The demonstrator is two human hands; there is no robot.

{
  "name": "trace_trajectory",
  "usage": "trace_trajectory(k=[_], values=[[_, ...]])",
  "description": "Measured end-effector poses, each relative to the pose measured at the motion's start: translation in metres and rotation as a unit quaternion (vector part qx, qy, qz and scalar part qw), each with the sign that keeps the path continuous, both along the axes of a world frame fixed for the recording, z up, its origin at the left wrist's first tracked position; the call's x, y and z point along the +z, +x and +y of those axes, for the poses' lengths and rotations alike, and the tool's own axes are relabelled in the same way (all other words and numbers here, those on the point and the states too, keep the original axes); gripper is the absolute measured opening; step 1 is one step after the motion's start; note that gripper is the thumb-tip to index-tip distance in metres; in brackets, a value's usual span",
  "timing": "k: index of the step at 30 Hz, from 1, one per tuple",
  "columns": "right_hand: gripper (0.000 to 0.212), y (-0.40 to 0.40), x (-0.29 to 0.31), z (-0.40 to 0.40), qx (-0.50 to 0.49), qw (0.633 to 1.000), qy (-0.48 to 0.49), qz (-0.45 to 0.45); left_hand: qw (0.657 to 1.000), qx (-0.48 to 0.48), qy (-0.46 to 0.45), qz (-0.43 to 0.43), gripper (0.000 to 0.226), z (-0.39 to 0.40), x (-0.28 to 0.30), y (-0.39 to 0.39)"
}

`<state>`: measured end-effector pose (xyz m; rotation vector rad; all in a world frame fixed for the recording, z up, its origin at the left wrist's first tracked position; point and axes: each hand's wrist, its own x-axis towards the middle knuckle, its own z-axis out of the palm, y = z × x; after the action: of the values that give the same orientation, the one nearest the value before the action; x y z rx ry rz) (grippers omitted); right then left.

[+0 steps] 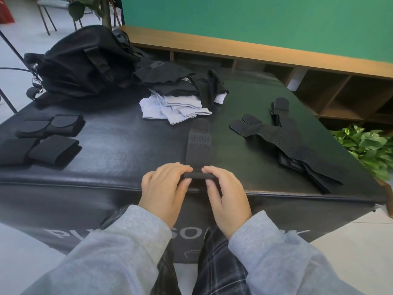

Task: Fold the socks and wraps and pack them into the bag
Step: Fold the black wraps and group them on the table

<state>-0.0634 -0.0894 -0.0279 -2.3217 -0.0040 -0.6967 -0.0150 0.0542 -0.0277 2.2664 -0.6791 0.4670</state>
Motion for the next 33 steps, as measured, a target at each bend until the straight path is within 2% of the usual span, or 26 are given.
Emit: trace_trajectory(k=[2,3,5,8,11,13,19,26,33], values=[[0.016,-0.004,0.004,0.001,-0.005,0.999,0.05,0.009,0.999,0.013,-0.026,0.044,0.017,0.0,0.008,-0.004],[0.024,-0.006,0.005,0.001,-0.012,0.997,0.072,0.009,0.996,0.014,-0.048,0.077,0.011,-0.002,0.011,-0.006],[0.034,-0.008,0.005,0.003,-0.031,0.995,0.095,-0.002,0.989,0.013,-0.094,0.113,0.023,-0.002,0.015,-0.01],[0.036,-0.007,0.004,0.003,-0.051,0.996,0.061,-0.028,0.988,0.02,-0.104,0.111,0.037,-0.002,0.015,-0.011],[0.029,-0.004,0.003,0.001,-0.043,0.999,0.022,-0.007,0.994,0.02,-0.063,0.09,0.022,-0.002,0.016,-0.01],[0.014,-0.002,0.002,0.0,-0.037,0.999,0.003,-0.011,0.996,0.021,-0.033,0.076,0.013,-0.002,0.016,-0.009],[0.047,0.002,-0.005,0.001,-0.049,0.996,-0.072,-0.009,0.999,0.005,0.028,0.031,0.035,0.0,0.007,-0.005],[0.041,0.005,-0.009,-0.001,-0.055,0.996,-0.06,-0.023,1.0,0.005,0.007,-0.004,0.041,0.001,-0.003,-0.001],[0.027,0.005,-0.008,-0.007,-0.045,0.996,-0.047,-0.061,0.999,0.005,-0.035,-0.011,0.029,0.001,-0.003,0.001]])
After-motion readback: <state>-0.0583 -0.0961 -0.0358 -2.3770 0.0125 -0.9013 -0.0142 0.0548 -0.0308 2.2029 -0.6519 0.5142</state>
